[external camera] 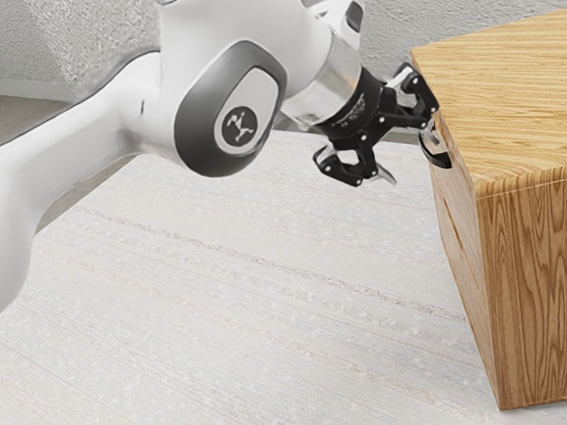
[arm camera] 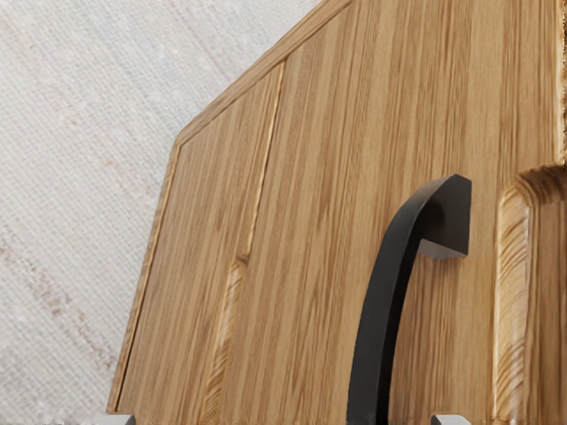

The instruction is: Pull the drawer handle with one arm to open the drawer

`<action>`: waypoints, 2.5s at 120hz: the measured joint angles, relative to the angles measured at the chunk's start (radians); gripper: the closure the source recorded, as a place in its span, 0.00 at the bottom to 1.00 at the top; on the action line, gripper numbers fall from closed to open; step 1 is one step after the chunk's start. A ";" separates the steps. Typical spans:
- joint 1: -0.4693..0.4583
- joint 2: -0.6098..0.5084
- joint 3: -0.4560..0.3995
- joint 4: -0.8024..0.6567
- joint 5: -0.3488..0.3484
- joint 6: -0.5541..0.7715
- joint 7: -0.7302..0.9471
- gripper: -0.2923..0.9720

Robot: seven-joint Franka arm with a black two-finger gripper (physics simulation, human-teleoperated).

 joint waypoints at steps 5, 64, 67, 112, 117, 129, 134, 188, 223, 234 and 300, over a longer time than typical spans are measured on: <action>0.000 0.001 -0.004 -0.001 0.003 0.005 0.001 0.45; 0.014 -0.008 -0.007 -0.055 0.007 0.036 0.005 0.45; 0.015 -0.013 -0.007 -0.060 0.007 0.036 0.005 0.45; 0.041 -0.075 -0.002 -0.139 0.004 0.043 0.006 0.46; 0.045 -0.089 -0.001 -0.154 0.004 0.044 0.006 0.46; 0.056 -0.108 -0.002 -0.179 0.004 0.045 0.005 0.46; 0.056 -0.116 0.002 -0.189 0.004 0.045 0.005 0.46; 0.096 -0.236 0.026 -0.331 -0.004 0.051 -0.001 0.47; 0.093 -0.287 0.060 -0.388 -0.003 0.052 -0.004 0.47; 0.095 -0.306 0.074 -0.410 -0.004 0.052 -0.006 0.47; 0.136 -0.420 0.092 -0.545 -0.013 0.065 -0.015 0.48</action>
